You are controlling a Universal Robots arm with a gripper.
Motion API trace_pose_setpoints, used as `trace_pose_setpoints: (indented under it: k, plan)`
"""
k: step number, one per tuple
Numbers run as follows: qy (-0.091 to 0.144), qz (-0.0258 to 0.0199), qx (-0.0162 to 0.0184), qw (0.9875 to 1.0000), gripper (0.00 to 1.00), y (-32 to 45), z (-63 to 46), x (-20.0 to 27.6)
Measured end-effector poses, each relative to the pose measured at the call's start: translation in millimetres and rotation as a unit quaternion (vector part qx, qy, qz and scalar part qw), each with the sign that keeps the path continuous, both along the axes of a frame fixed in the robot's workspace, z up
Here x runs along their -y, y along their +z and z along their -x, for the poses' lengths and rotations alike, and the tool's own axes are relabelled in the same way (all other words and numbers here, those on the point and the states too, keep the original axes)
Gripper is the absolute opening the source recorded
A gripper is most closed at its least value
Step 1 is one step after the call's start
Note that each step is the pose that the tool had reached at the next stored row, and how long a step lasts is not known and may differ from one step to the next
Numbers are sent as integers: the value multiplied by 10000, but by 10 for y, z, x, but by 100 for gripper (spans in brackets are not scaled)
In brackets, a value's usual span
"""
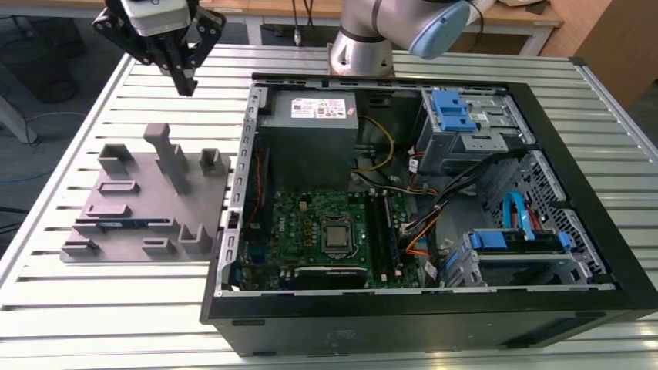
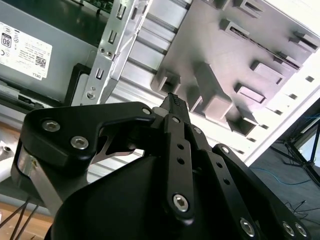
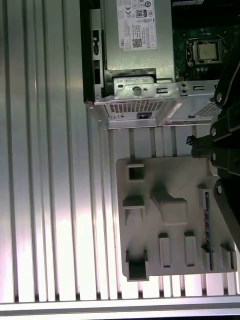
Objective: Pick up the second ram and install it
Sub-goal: 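Reach for the second ram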
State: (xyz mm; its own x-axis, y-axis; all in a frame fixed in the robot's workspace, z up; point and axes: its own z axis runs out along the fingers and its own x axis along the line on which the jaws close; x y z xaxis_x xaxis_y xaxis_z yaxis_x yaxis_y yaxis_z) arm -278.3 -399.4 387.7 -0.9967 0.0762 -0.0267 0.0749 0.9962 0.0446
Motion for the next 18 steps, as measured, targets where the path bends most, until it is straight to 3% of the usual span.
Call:
trace_pose_setpoints:
  k: [11, 14, 18]
  plan:
    - [0, 0, 0, 10000, 11, -16, 277, 26]
    - [1, 0, 0, 10000, 11, -20, 339, 66]
    - [0, 0, 0, 10000, 11, -26, 393, 160]
